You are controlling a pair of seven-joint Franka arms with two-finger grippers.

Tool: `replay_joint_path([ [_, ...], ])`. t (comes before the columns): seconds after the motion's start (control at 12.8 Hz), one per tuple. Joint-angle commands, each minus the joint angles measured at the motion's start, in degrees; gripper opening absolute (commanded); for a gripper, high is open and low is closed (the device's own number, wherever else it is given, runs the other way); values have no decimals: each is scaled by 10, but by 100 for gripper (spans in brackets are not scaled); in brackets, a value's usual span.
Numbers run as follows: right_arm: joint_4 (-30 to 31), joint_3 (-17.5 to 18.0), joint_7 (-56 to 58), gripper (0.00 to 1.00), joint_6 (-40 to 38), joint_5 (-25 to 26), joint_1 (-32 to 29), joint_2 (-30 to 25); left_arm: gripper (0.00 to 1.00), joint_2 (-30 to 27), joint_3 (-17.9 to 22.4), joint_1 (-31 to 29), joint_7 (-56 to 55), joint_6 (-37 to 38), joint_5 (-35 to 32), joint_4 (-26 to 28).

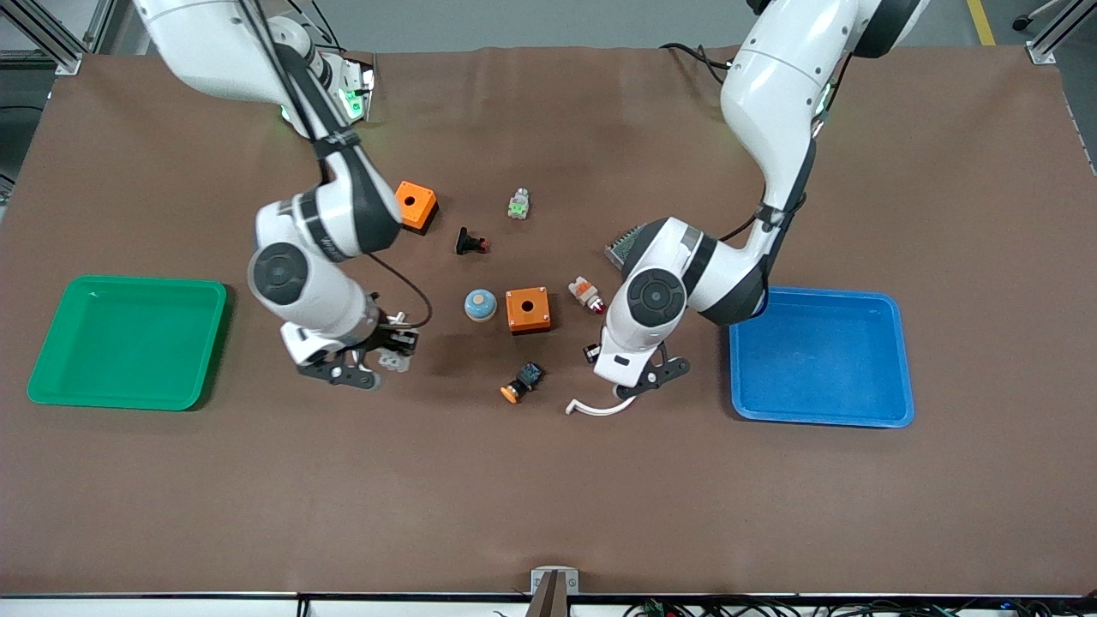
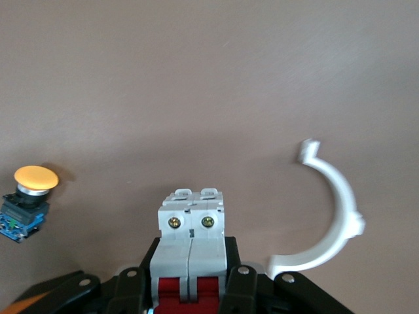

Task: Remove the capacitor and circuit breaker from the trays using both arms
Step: 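Lower both parts onto the table and open both grippers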

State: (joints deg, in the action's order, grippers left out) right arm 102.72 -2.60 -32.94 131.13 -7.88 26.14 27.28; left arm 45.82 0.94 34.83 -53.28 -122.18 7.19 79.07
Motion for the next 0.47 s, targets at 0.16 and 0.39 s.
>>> replay_joint_path([
  [0.16, -4, -9, -36, 0, 55, -10, 22, 43, 24, 48, -10, -1, -7, -24, 12, -40],
  [0.39, -12, -11, -40, 0, 58, -4, 22, 65, 24, 59, -10, -2, -3, -24, 12, -40],
])
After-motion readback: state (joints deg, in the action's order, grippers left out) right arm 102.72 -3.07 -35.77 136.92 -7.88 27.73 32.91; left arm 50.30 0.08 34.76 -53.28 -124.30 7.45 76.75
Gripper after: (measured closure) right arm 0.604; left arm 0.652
